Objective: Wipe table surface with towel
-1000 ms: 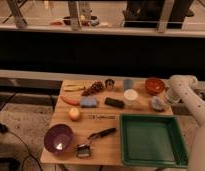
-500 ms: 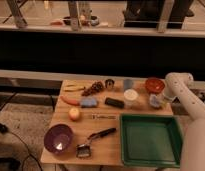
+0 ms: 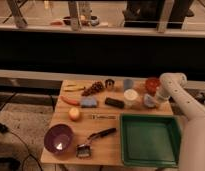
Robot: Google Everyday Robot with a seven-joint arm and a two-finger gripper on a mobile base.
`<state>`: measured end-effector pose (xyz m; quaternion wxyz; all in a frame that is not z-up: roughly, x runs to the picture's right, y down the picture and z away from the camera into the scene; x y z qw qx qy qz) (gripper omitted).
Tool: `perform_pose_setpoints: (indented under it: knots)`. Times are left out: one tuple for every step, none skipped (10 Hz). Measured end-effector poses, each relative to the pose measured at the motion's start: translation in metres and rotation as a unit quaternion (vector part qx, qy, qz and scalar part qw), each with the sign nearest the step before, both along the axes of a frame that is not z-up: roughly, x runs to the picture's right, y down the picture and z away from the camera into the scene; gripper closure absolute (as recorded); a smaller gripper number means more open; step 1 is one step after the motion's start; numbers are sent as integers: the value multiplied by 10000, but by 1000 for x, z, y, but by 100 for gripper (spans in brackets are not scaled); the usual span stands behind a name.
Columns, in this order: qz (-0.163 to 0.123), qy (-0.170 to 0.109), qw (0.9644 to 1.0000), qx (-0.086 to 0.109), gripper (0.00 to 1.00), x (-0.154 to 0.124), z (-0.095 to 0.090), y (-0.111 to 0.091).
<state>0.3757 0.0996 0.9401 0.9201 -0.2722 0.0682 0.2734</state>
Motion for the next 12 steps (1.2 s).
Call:
perform_pose_setpoints:
  knots:
    - [4, -72, 10000, -13, 100, -7, -2, 3]
    - [12, -147, 9999, -33, 100, -13, -5, 8]
    - [5, -173, 9998, -46, 100, -14, -8, 11]
    - [-9, -195, 9998, -59, 100, -13, -16, 16]
    - [-16, -185, 9998, -46, 100, -11, -21, 15]
    - [-21, -171, 9998, -40, 100, -9, -25, 15]
    - [-15, -117, 9999, -13, 100, -1, -28, 13]
    - [-3, -51, 10000, 24, 100, 8, -30, 10]
    - [-4, 4, 10000, 11, 100, 17, -31, 10]
    - [-2, 71, 10000, 25, 100, 26, -31, 9]
    - [-21, 125, 9999, 19, 100, 30, -28, 6]
    - [-41, 109, 9999, 41, 100, 25, -24, 1]
